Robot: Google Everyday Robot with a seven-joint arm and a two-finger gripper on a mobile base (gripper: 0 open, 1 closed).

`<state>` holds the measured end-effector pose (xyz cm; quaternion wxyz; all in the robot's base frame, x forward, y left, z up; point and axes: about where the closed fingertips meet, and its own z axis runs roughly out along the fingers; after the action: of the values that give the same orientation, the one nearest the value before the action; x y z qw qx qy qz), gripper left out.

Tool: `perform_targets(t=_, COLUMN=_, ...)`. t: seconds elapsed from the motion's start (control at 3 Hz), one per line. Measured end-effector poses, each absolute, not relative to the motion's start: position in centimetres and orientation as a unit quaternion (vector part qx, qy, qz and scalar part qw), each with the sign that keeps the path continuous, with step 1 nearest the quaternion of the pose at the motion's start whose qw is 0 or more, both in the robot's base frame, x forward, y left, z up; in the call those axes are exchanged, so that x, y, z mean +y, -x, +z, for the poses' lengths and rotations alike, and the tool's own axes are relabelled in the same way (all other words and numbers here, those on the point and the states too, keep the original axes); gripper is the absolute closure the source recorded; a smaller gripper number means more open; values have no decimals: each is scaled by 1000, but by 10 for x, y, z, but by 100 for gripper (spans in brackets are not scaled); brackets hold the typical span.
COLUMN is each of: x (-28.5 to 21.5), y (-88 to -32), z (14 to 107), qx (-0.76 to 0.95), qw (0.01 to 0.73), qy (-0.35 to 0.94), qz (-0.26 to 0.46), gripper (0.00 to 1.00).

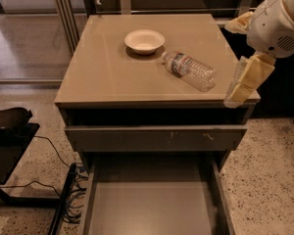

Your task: Place water bottle into middle drawer

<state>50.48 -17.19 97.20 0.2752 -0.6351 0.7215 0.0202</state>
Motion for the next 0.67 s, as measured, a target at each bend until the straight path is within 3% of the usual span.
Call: perform_targets(t=0.67, x=-159, y=-538, z=957, qx=724, qw=311, qy=615, qz=41, gripper=0)
